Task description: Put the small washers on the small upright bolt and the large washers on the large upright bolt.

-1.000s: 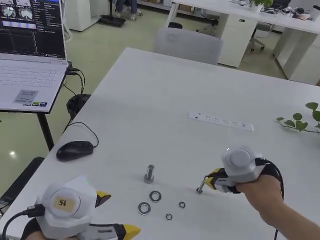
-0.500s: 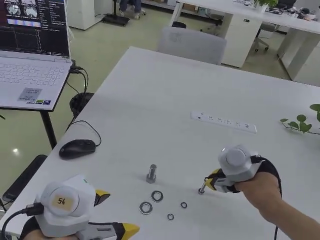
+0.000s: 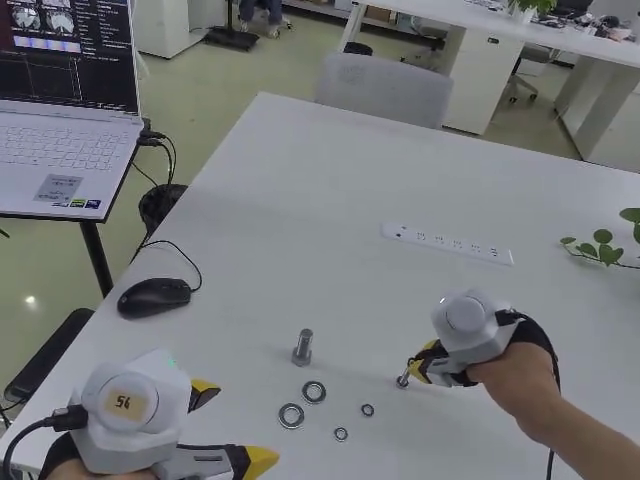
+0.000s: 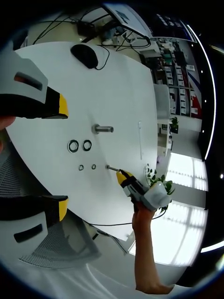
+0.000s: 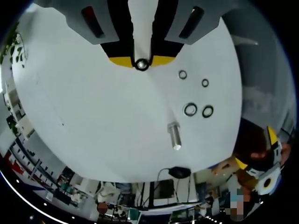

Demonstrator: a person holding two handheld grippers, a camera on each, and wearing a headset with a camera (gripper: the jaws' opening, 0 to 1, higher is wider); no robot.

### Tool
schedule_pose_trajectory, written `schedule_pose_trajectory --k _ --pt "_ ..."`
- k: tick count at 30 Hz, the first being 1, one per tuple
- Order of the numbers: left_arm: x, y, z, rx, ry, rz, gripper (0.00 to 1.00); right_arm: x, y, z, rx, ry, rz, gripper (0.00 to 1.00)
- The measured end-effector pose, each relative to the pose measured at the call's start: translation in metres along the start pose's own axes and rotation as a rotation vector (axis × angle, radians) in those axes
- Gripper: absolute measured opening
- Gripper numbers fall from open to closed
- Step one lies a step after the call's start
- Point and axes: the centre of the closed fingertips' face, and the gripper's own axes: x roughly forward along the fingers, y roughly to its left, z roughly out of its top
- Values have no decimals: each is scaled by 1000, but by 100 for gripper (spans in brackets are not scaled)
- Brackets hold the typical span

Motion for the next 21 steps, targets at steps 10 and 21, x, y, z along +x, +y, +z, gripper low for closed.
schedule_pose_trajectory --k 10,21 --pt "0 1 -1 -3 2 0 66 10 0 -4 -7 31 23 14" --pt "-1 3 -2 -8 3 3 66 27 3 -14 8 73 44 14"
